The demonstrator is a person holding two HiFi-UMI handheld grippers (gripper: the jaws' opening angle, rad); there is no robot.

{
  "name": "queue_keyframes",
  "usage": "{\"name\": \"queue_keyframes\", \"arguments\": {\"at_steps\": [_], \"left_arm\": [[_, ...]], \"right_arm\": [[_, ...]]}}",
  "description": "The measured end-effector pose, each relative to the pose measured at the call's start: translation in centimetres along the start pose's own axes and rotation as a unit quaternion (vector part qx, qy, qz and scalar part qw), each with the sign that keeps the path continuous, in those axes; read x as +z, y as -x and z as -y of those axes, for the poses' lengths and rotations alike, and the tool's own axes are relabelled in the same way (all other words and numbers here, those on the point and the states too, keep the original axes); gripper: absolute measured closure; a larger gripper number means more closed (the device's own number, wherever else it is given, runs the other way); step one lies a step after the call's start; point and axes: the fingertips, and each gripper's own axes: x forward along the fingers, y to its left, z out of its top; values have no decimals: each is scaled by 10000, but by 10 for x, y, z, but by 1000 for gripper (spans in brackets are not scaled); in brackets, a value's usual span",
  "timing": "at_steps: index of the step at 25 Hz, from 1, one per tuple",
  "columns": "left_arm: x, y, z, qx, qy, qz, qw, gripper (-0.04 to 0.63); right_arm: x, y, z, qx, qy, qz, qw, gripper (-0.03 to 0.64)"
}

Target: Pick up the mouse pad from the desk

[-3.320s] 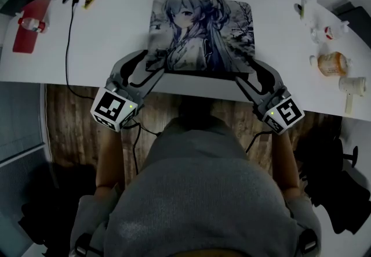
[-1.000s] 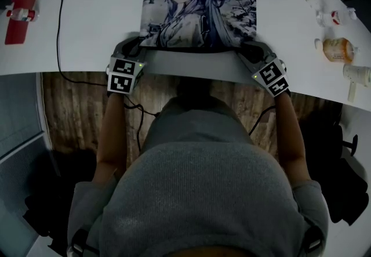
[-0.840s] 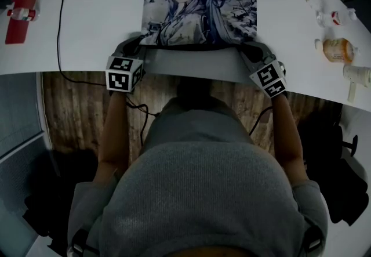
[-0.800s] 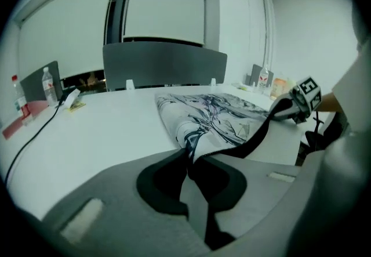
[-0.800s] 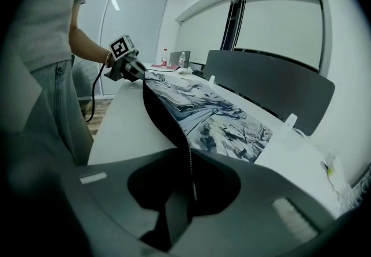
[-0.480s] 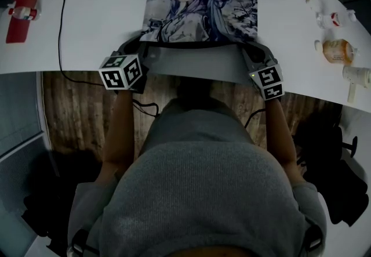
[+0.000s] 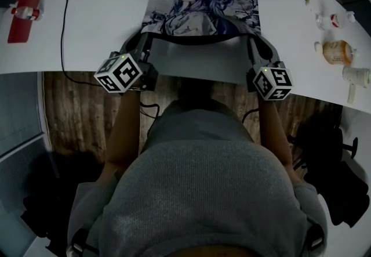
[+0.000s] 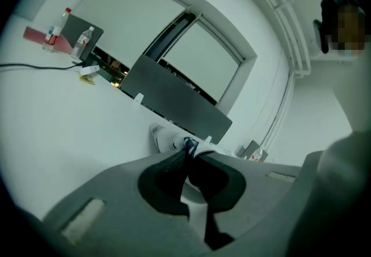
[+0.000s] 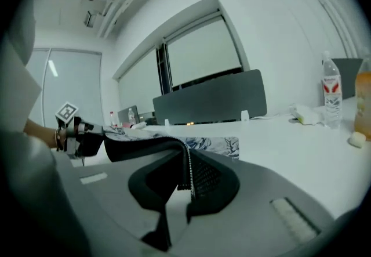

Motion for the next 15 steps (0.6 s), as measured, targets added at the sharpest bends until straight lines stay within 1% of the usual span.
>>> {"name": "queue_keyframes", "arguments": {"at_steps": [2,4,11,15], "left_arm": [[13,-1,7,-158,324,268,9990,586],[26,-1,15,-298,455,457,9975,586],[63,1,42,-644,555,926,9921,586],[82,3,55,-761,482,1128,9895,586]], "right_arm": [[15,0,-1,-9,-298,254,9992,591],[30,1,-3,11,-501,501,9975,591],[80,9,-7,110,-981,1249,9872,591],[103,12,-10,215,-1104,1569,9812,591]]}}
